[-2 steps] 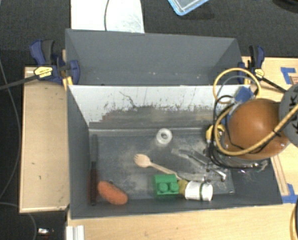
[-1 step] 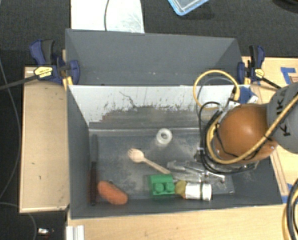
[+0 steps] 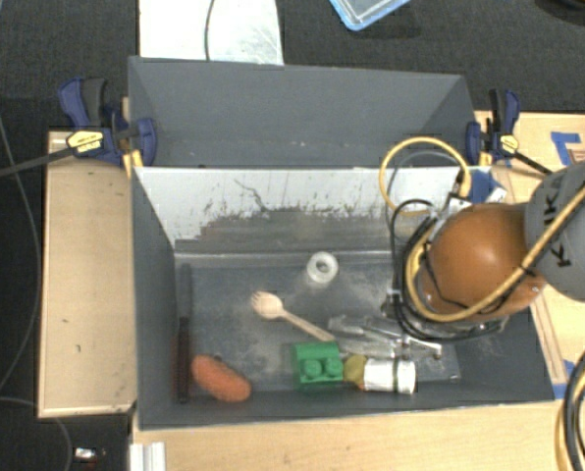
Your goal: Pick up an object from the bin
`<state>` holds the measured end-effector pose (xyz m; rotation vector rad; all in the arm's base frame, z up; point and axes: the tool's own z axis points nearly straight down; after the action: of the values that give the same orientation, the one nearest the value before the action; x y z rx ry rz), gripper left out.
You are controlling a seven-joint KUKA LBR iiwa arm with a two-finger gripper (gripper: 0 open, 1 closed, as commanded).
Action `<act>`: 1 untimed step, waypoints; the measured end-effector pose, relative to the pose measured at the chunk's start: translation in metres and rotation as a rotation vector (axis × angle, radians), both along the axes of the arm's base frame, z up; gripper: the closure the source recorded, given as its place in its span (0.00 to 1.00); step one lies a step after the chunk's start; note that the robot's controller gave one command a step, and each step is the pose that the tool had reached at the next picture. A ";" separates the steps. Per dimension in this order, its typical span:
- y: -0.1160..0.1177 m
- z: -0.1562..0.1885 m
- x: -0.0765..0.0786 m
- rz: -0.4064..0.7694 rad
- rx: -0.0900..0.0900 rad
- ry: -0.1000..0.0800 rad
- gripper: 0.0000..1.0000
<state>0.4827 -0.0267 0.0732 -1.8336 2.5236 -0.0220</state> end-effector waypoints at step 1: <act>0.001 0.032 -0.002 -0.006 0.001 0.006 1.00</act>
Offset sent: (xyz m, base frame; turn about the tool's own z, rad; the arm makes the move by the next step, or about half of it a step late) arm -0.0026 0.0005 0.0779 0.0040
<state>0.4808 -0.0260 0.1054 -1.8293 2.5324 -0.0152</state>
